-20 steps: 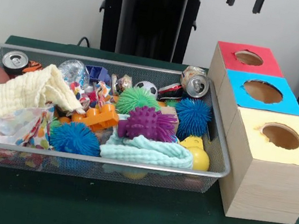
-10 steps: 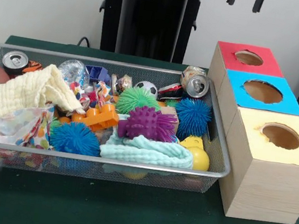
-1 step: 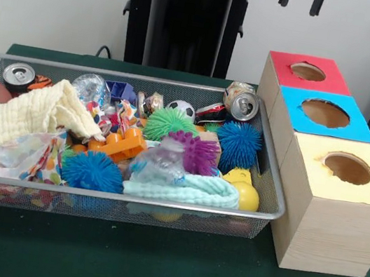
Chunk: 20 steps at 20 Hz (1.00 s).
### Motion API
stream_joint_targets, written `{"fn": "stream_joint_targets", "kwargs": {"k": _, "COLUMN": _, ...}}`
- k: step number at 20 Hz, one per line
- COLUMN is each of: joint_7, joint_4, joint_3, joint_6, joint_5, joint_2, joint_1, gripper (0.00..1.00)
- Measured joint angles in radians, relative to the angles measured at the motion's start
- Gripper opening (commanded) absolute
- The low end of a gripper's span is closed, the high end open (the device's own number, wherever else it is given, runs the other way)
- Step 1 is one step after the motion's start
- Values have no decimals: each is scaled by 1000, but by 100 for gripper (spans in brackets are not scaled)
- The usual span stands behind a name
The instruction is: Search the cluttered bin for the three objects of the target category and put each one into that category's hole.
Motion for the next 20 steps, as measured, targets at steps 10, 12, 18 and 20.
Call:
{"fn": "stream_joint_targets", "kwargs": {"k": 10, "joint_7": 0, "joint_4": 2, "joint_3": 37, "joint_6": -23, "joint_5": 23, "joint_2": 0, "joint_1": -38, "gripper": 100}}
{"fn": "stream_joint_targets", "kwargs": {"k": 12, "joint_7": 0, "joint_4": 8, "joint_3": 54, "joint_6": -44, "joint_5": 26, "joint_2": -1, "joint_1": -52, "gripper": 100}}
{"fn": "stream_joint_targets", "kwargs": {"k": 18, "joint_7": 0, "joint_4": 22, "joint_3": 70, "joint_6": -70, "joint_5": 29, "joint_2": -1, "joint_1": -63, "gripper": 100}}
{"fn": "stream_joint_targets", "kwargs": {"k": 20, "joint_7": 0, "joint_4": 29, "joint_3": 75, "joint_6": -75, "joint_5": 30, "joint_2": -1, "joint_1": -68, "gripper": 100}}
